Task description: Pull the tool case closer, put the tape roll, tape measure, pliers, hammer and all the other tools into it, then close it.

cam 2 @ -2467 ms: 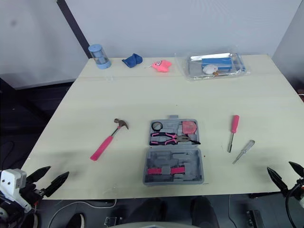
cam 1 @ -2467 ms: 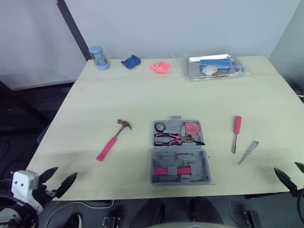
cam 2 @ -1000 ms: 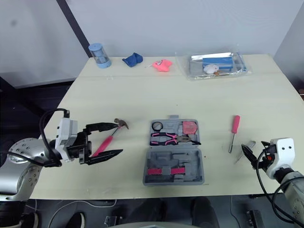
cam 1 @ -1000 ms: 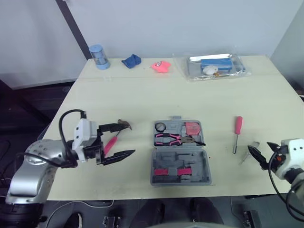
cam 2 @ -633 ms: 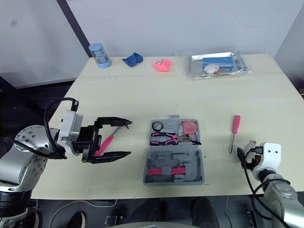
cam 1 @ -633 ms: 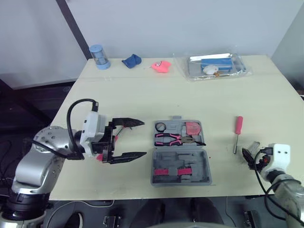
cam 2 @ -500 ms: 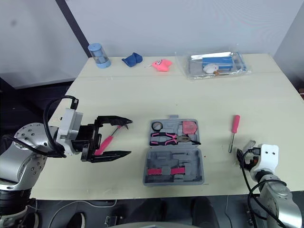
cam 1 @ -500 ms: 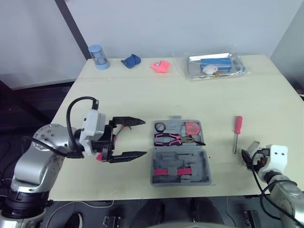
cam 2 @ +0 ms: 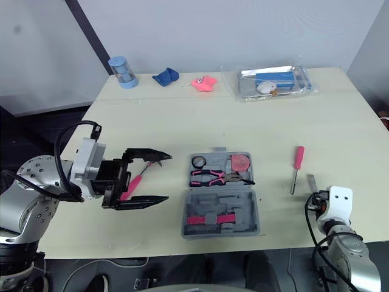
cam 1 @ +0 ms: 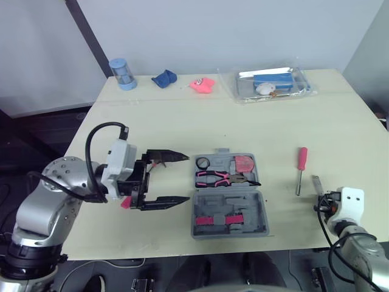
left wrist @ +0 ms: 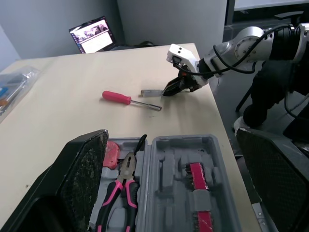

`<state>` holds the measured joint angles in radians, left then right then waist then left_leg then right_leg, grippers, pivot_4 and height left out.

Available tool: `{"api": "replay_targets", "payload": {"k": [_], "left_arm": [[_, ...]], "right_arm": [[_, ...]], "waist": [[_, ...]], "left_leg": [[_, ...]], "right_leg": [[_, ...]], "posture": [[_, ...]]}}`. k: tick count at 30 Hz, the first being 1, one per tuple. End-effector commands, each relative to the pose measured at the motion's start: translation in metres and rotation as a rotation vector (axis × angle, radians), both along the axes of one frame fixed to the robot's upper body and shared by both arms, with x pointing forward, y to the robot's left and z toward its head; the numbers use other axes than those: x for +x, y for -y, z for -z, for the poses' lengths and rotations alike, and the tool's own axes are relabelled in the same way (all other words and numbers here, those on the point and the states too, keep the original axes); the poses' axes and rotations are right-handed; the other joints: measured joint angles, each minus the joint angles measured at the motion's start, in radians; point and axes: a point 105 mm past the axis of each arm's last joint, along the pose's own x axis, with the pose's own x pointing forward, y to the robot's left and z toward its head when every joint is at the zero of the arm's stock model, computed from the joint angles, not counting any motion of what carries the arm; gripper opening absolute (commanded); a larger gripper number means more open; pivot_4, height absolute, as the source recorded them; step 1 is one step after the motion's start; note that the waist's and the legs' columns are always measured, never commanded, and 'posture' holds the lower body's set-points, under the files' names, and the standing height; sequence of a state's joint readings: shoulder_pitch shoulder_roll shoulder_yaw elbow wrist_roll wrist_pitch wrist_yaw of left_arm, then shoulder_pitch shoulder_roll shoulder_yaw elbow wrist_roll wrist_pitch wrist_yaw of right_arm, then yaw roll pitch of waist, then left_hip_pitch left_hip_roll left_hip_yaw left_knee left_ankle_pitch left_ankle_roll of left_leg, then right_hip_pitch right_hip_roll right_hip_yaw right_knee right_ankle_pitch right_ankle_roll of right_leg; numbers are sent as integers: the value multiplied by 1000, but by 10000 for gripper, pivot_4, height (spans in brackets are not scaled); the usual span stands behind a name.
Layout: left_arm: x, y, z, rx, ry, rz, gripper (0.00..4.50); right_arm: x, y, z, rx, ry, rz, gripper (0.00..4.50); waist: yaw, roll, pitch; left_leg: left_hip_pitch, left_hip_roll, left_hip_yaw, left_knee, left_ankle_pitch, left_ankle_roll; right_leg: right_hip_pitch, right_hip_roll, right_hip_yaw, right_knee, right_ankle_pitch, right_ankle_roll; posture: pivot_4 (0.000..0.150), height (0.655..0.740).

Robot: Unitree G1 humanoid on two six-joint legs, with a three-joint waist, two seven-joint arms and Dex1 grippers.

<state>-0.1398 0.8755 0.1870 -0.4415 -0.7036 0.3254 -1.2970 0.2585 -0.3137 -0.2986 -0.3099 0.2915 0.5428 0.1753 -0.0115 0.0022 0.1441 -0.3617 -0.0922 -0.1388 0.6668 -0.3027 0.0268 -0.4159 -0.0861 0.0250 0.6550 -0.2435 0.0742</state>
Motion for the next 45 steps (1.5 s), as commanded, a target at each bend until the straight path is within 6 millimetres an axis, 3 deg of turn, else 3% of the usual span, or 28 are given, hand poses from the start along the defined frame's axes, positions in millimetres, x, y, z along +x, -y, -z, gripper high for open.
{"api": "replay_targets", "payload": {"k": [1,6,15,29,30,31,32,34,36,45], "left_arm": [[-5,-2,-5,9,23,13,45000],[-6,-7,-4,13,8,4,45000],[-10,-14,4,41,-18,-5,45000],[-8,-18,8,55,-26,-13,45000],[-8,-19,8,56,-26,-13,45000],[-7,-19,8,57,-25,-12,45000],[-7,-19,8,57,-24,-12,45000],[-7,-19,8,58,-23,-12,45000],[-8,-20,9,61,-24,-9,45000],[-6,-20,9,63,-20,-8,45000]], "right_arm": [[-3,-3,-12,-37,28,-62,194],[-12,-10,-15,-53,27,-138,194],[-27,-60,-13,-38,42,-428,194],[-11,-74,4,62,-24,-331,194],[-10,-73,5,68,-28,-315,7412],[-9,-72,5,75,-28,-297,10376],[-8,-71,5,77,-26,-287,17255],[-8,-71,4,68,-21,-295,21673],[-10,-71,4,44,-17,-319,30821],[-7,-74,2,-12,14,-388,30821]], "waist": [[0,0,0],[1,0,0],[0,0,1],[2,-1,2],[2,-1,2],[1,-2,1],[1,-2,1],[1,-2,1],[2,-2,1],[-1,-2,1]], "left_leg": [[0,0,0,0,0,0],[0,0,0,0,0,0],[0,0,0,0,0,0],[0,0,-1,0,0,0],[0,0,-1,0,0,0],[0,0,-1,0,0,0],[0,0,-1,0,0,0],[0,0,-1,0,0,0],[0,0,-1,0,0,0],[0,0,-1,0,0,0]], "right_leg": [[0,0,0,0,0,0],[0,0,0,0,0,0],[0,0,0,0,0,0],[0,-1,-1,0,0,0],[0,0,-1,0,0,0],[0,0,-1,0,0,0],[0,-1,-1,0,0,0],[0,0,-1,0,0,0],[0,0,-1,0,0,0],[0,0,-1,0,0,0]], "posture": [[1500,7400],[1500,7400],[1500,7400],[1500,7400],[1500,7400],[1500,7400],[1500,7400],[1500,7400],[1500,7400],[1500,7400]]}}
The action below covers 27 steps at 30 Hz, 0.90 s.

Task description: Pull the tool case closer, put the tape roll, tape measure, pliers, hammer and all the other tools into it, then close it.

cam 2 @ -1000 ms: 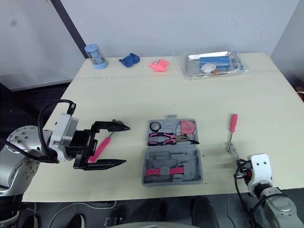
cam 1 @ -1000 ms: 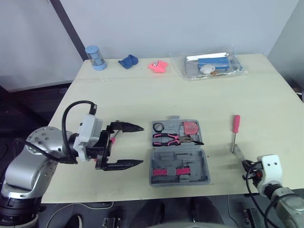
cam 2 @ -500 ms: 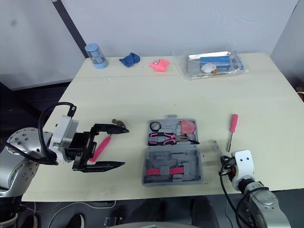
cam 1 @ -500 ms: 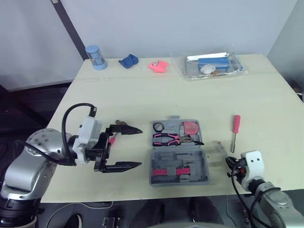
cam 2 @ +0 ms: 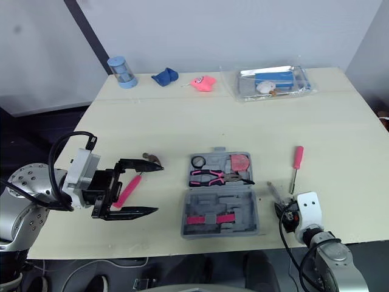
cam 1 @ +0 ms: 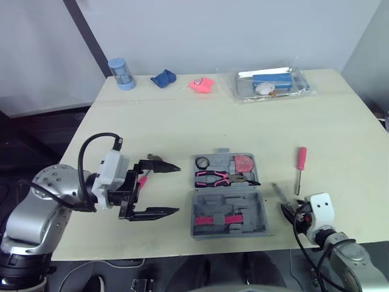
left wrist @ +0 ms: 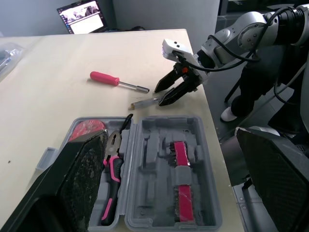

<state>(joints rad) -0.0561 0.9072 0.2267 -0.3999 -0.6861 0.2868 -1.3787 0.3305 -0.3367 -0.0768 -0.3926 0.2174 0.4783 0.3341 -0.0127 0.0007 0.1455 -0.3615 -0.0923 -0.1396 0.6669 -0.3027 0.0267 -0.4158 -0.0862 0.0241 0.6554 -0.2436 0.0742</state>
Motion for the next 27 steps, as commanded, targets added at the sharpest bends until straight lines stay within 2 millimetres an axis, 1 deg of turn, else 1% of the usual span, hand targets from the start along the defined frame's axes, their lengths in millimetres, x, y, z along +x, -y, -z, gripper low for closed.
{"api": "replay_targets", "payload": {"k": [1,2,3,4,5,8,10,11,15,19,23,25,27], "left_arm": [[1,-2,-5,14,33,-5,45000],[1,-2,-5,13,33,-5,45000],[1,-2,-5,13,34,-5,45000],[1,-2,-5,11,34,-5,45000],[1,-2,-5,10,32,-6,45000],[1,-2,-4,8,30,-8,45000],[1,-2,-4,7,28,-10,45000],[1,-2,-4,7,28,-10,45000],[0,-3,-4,6,25,-12,45000],[0,-5,-3,4,18,-18,45000],[-2,-7,-3,-4,-2,-16,45000],[-3,-9,-3,-6,-15,-6,45000],[-3,-11,-3,-8,-29,4,45000]], "right_arm": [[3,-2,-6,-20,38,-34,30821],[3,-3,-6,-23,40,-39,30821],[3,-3,-6,-24,42,-42,28408],[4,-4,-5,-26,43,-45,24975],[5,-4,-5,-30,45,-50,23102],[7,-5,-5,-32,48,-57,10803],[7,-6,-5,-34,49,-66,1003],[7,-6,-5,-34,50,-69,290],[8,-4,-5,-39,53,-68,290],[7,1,-11,-57,68,-80,290],[5,3,-30,-88,114,-184,290],[5,0,-41,-109,134,-268,290],[4,-7,-53,-113,145,-376,290]], "waist": [[0,0,0],[0,0,0],[0,0,0],[0,0,0],[0,0,0],[0,0,0],[0,0,0],[1,0,0],[1,0,0],[1,0,0],[1,0,0],[1,0,0],[1,0,0]], "left_leg": [[0,0,0,0,0,0],[0,0,0,0,0,0],[0,0,0,0,0,0],[0,0,0,0,0,0],[0,0,0,0,0,0],[0,0,0,0,0,0],[0,0,0,0,0,0],[0,0,0,0,0,0],[0,0,0,0,0,0],[0,0,0,0,0,0],[0,0,0,0,0,0],[0,0,0,0,0,0],[0,0,0,0,0,0]], "right_leg": [[0,0,0,0,0,0],[0,0,0,0,0,0],[0,0,0,0,0,0],[0,0,0,0,0,0],[0,0,0,0,0,0],[0,0,0,0,0,0],[0,0,0,0,0,0],[0,0,0,0,0,0],[0,0,0,0,0,0],[0,0,0,0,0,0],[0,0,0,0,0,0],[0,0,0,0,0,0],[0,0,0,0,0,0]], "posture": [[1500,7400],[1500,7400],[1500,7400],[1500,7400],[1500,7400],[1500,7400],[1500,7400],[1500,7400],[1500,7400],[1500,7400],[1500,7400],[1500,7400],[1500,7400]]}}
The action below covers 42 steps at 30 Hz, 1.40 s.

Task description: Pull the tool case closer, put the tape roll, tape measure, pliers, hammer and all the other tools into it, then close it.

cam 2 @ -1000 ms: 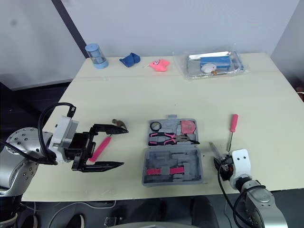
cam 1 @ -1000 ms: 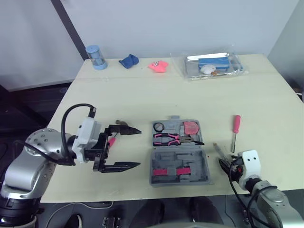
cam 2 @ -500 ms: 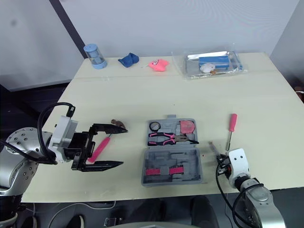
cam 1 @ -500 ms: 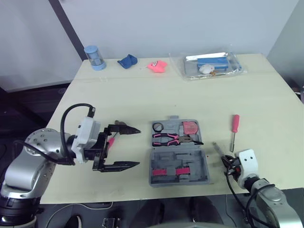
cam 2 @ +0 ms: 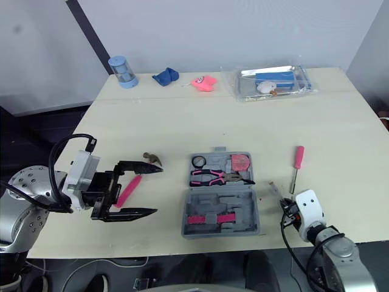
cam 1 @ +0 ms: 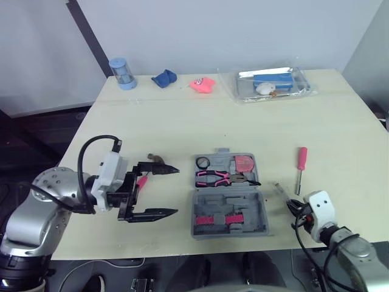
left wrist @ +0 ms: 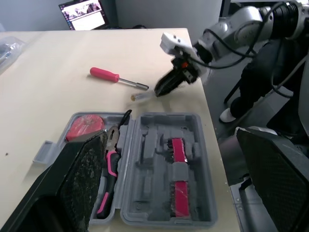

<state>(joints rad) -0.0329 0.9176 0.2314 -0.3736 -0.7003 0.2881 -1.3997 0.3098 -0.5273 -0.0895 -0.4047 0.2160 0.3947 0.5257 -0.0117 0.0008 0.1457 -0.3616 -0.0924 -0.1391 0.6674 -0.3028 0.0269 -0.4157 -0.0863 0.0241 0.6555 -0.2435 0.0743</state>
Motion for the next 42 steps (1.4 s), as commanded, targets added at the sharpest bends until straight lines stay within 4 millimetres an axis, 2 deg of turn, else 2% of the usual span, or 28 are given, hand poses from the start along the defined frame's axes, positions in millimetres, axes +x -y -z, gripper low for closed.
{"api": "replay_targets", "payload": {"k": [1,7,10,15,19,24,31,35,42], "left_arm": [[-1,-6,-6,2,11,14,45000],[18,-14,7,83,47,-70,45000],[19,-20,7,82,72,-42,45000],[18,-30,6,71,63,11,45000],[9,-37,10,90,31,73,45000],[8,-49,14,94,16,53,45000],[7,-60,22,122,1,35,45000],[7,-63,22,125,4,26,45000],[6,-67,23,129,4,15,45000]], "right_arm": [[1,-17,-33,14,68,-189,290],[3,-48,-59,-40,-3,-488,290],[8,-67,-68,-103,-34,-621,290],[14,-92,-73,-192,-91,-726,290],[17,-123,-69,-262,-137,-788,290],[25,-148,-62,-346,-170,-808,290],[31,-165,-52,-470,-190,-835,290],[35,-172,-45,-517,-196,-841,290],[38,-182,-34,-538,-187,-858,290]], "waist": [[-2,0,0],[0,-1,1],[-2,-2,2],[0,-4,4],[-4,-5,4],[1,-5,4],[-4,-5,4],[-9,-5,4],[-19,-5,4]], "left_leg": [[0,0,0,0,0,0],[0,0,0,1,0,0],[-1,1,-1,1,0,0],[-3,1,-2,1,0,0],[-4,1,-4,1,0,0],[-9,0,-5,1,0,0],[-12,-1,-5,1,0,0],[-21,-1,-4,4,1,-1],[-21,-1,-5,4,1,-1]], "right_leg": [[0,0,0,0,0,0],[0,0,-1,0,0,0],[0,-1,-2,-1,0,0],[0,-3,-4,-3,0,0],[0,-4,-5,-4,0,0],[-5,-5,-6,-4,0,0],[-9,-5,-7,-3,0,0],[-19,-5,-6,2,0,0],[-19,-4,-6,3,0,0]], "posture": [[1500,7400],[1500,7400],[1500,7400],[1500,7400],[1500,7400],[1500,7400],[1500,7400],[1500,7400],[1500,7400]]}}
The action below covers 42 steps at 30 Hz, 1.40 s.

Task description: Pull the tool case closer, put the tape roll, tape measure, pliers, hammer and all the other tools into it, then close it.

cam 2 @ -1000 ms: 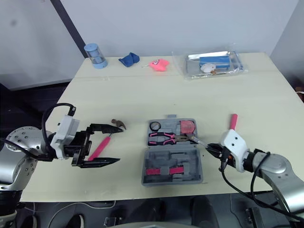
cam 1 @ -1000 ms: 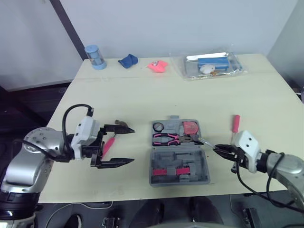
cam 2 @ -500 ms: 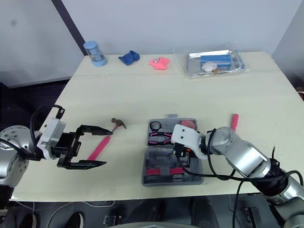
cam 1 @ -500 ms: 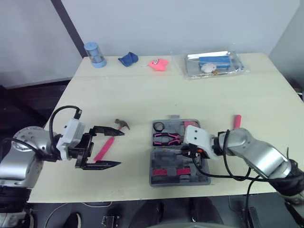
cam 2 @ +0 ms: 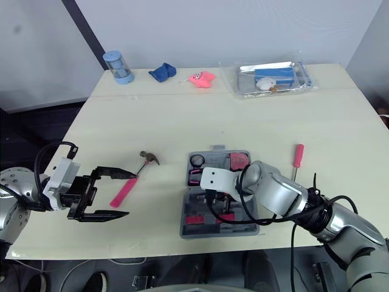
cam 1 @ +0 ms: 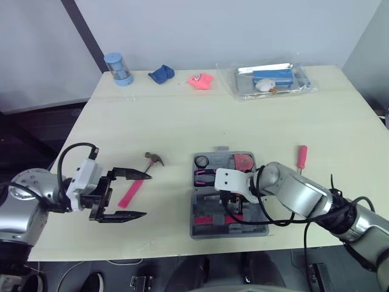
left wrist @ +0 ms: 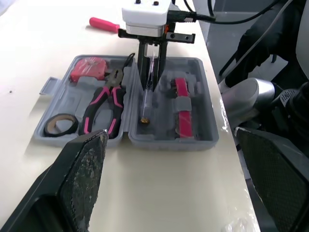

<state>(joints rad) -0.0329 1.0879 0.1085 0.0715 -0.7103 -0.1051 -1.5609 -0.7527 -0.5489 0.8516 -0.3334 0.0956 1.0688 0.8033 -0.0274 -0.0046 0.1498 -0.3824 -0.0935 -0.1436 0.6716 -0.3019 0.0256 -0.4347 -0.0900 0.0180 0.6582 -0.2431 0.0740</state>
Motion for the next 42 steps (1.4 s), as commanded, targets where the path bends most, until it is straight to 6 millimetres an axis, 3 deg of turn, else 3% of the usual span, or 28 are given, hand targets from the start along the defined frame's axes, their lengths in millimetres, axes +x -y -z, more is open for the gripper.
{"api": "replay_targets", "payload": {"k": [1,42], "left_arm": [[-7,-3,-6,9,15,48,45000],[-13,-1,-4,0,12,41,45000]], "right_arm": [[1,-7,-4,9,41,-36,290],[13,18,4,99,65,-95,290]], "waist": [[-6,0,0],[-12,0,0]], "left_leg": [[0,0,0,0,0,0],[0,0,0,1,0,0]], "right_leg": [[0,0,0,0,0,0],[0,1,0,2,0,0]], "posture": [[1500,7400],[1500,7400]]}}
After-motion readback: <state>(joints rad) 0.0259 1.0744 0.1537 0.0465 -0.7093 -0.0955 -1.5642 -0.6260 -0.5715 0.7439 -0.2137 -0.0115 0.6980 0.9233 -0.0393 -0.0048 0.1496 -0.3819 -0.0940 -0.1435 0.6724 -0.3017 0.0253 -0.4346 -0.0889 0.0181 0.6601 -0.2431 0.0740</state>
